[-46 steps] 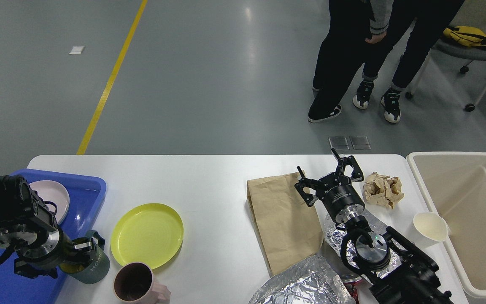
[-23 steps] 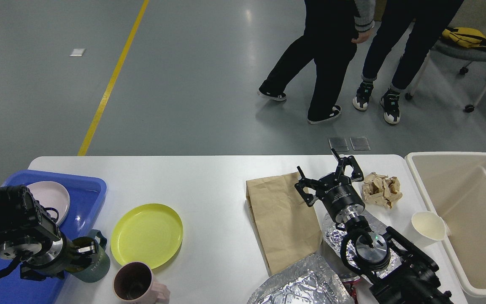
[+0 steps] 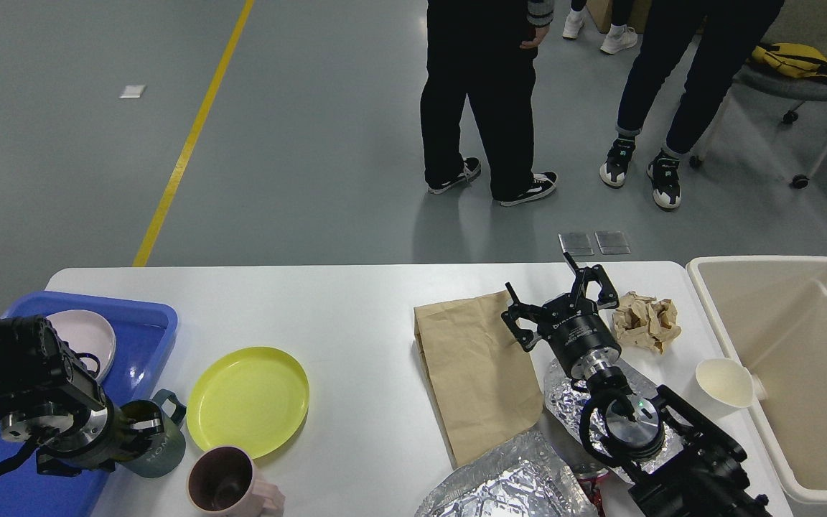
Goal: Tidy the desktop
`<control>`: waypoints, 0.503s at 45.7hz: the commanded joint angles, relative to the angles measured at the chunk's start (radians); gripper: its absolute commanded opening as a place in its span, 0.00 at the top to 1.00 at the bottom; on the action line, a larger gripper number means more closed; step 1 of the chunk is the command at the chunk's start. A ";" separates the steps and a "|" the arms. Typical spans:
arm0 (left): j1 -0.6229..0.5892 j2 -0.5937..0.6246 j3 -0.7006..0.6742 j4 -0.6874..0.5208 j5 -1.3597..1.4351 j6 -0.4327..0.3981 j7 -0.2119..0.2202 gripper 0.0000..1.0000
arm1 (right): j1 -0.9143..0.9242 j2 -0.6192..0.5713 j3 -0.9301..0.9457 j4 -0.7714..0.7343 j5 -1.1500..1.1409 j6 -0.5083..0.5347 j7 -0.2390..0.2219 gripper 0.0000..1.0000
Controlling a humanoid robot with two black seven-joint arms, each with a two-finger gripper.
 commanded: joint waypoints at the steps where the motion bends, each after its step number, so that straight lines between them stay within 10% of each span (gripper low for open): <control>1: -0.006 0.004 0.000 -0.001 0.000 -0.003 0.000 0.54 | 0.000 0.000 0.000 0.000 0.000 0.000 0.000 0.00; 23: -0.057 0.028 0.005 -0.001 0.000 -0.046 0.000 0.47 | 0.000 0.000 0.000 0.000 0.000 0.000 0.000 0.00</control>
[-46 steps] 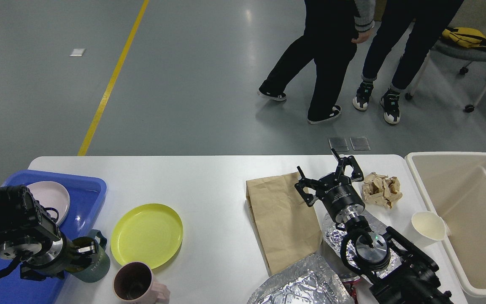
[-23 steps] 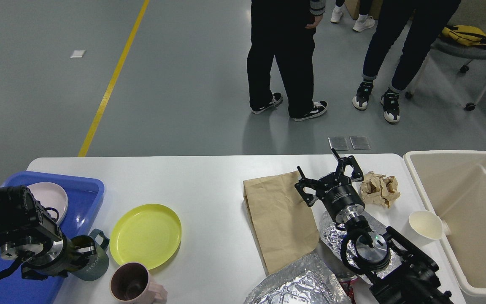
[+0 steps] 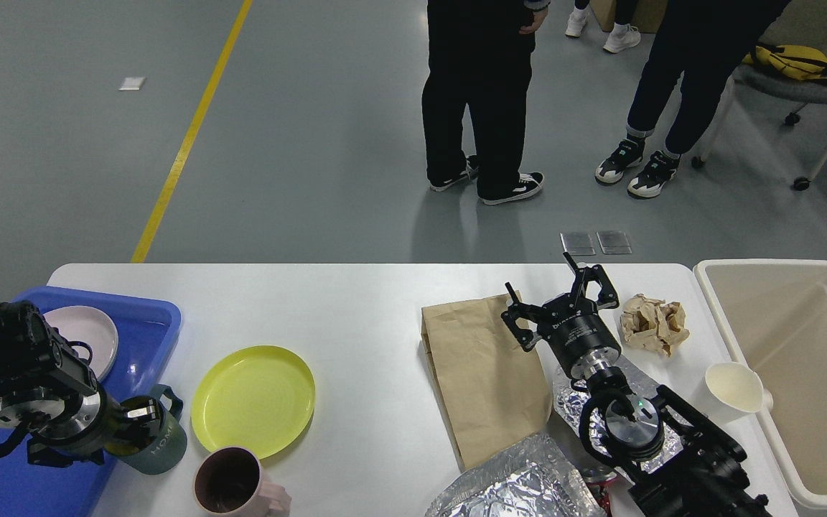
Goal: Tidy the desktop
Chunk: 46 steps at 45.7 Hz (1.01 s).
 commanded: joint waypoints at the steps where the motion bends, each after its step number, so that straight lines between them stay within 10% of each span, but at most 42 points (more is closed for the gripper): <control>1: -0.010 0.002 0.000 0.000 0.000 -0.007 0.001 0.47 | 0.000 0.002 0.000 0.000 0.000 0.000 0.000 0.00; 46: 0.048 -0.013 0.001 0.004 0.000 0.096 0.003 0.60 | 0.000 0.000 0.000 0.000 0.000 0.000 0.000 0.00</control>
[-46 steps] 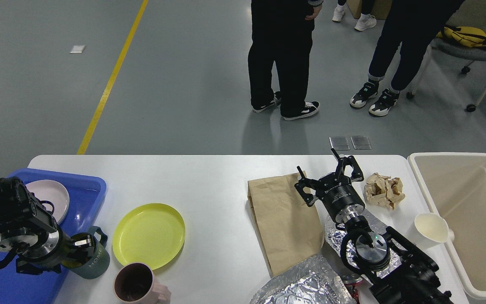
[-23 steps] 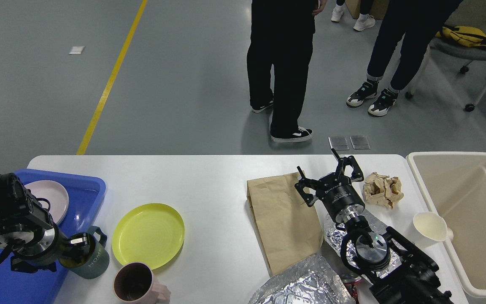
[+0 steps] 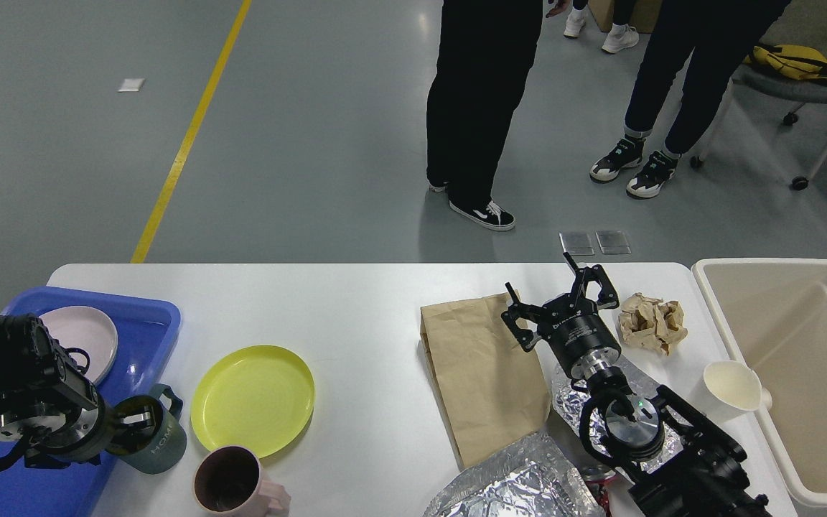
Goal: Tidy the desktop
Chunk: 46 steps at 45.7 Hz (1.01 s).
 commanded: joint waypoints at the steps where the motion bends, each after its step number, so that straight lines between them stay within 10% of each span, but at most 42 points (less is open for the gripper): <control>1: 0.005 0.002 -0.007 0.000 0.000 0.008 0.000 0.61 | 0.000 0.000 0.000 0.000 0.000 0.000 0.000 0.00; 17: 0.018 -0.002 -0.013 0.001 0.000 0.011 0.000 0.87 | 0.000 0.000 0.000 0.000 0.000 0.000 0.000 0.00; 46: -0.001 0.005 -0.013 -0.003 0.011 -0.072 -0.018 1.00 | 0.000 0.000 0.000 0.000 0.000 0.000 0.000 0.00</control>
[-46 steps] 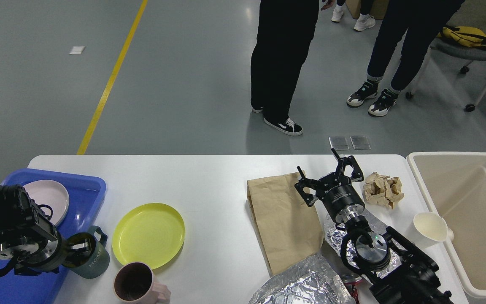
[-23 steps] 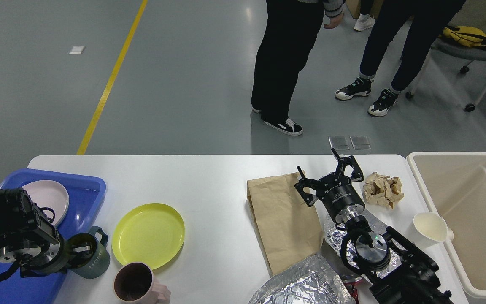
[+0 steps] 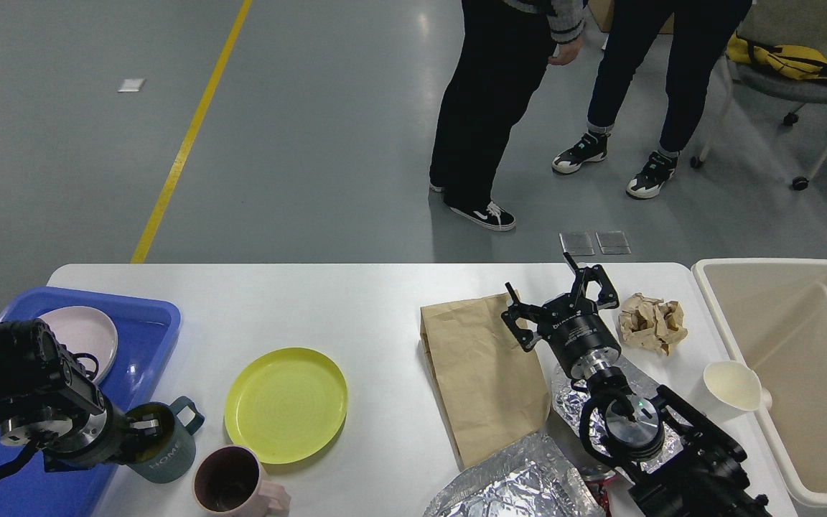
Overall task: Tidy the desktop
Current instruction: 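Lift the teal mug up with the left gripper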
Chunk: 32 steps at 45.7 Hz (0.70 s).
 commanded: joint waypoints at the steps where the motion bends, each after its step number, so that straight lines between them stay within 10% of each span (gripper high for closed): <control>1: -0.019 0.011 0.006 -0.002 0.007 -0.068 -0.001 1.00 | 0.000 0.000 0.000 0.000 0.000 0.000 0.000 0.00; 14: -0.206 0.096 0.038 -0.002 0.093 -0.396 0.005 1.00 | 0.000 0.000 0.000 0.000 0.000 0.000 0.000 0.00; 27: -0.650 0.106 0.061 -0.005 0.150 -0.870 0.011 1.00 | 0.000 0.001 0.000 0.000 0.000 0.000 0.000 0.00; 32: -0.850 0.067 0.060 -0.005 0.150 -0.877 0.000 1.00 | 0.000 0.000 0.000 0.000 0.000 0.000 0.000 0.00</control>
